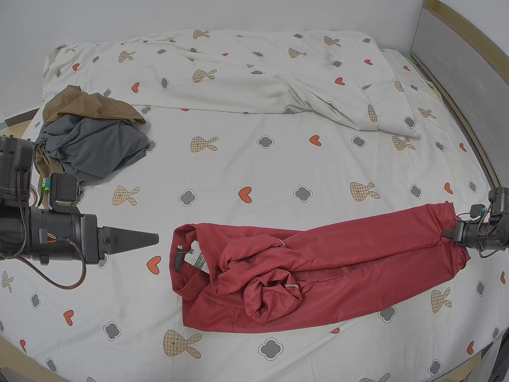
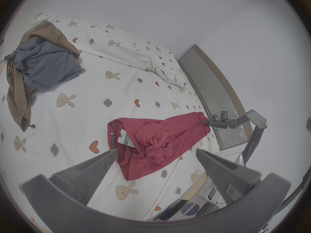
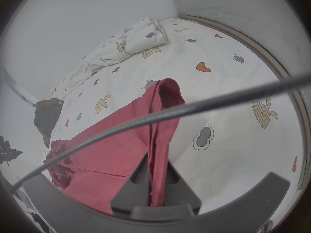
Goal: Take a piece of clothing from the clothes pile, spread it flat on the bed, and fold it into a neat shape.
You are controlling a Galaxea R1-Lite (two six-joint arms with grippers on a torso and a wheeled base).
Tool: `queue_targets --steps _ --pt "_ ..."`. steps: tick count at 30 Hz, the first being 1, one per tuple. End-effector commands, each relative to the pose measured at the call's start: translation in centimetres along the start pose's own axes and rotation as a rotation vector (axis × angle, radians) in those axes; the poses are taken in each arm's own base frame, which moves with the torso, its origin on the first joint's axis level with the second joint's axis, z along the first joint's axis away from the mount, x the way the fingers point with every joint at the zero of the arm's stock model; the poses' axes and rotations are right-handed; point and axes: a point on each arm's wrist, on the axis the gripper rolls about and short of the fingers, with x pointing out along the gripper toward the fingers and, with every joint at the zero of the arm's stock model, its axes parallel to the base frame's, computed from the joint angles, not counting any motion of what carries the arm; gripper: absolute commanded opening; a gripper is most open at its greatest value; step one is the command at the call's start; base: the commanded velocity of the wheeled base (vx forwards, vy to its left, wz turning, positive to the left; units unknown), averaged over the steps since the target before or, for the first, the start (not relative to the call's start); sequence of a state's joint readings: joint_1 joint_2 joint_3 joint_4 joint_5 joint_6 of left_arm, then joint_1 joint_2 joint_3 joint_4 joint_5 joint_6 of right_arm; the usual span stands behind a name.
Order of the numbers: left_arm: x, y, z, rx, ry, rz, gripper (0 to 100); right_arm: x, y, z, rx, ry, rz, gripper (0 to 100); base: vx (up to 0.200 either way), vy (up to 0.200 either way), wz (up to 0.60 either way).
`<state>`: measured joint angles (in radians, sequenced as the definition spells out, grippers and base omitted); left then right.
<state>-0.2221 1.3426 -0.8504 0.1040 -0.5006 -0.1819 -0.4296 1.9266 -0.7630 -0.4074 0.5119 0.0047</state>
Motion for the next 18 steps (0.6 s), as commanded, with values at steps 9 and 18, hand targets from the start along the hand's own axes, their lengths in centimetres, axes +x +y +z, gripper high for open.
queue_targets --steps 9,18 --pt "0.7 0.4 0.0 -0.012 0.02 0.004 100 -1.3 11.9 1.1 -0.103 -0.031 0.266 0 0.0 0.0 0.0" --pt "0.8 0.5 -0.1 -0.013 0.026 0.005 100 -1.7 17.3 0.8 -0.126 0.003 0.413 0 0.0 0.0 0.0"
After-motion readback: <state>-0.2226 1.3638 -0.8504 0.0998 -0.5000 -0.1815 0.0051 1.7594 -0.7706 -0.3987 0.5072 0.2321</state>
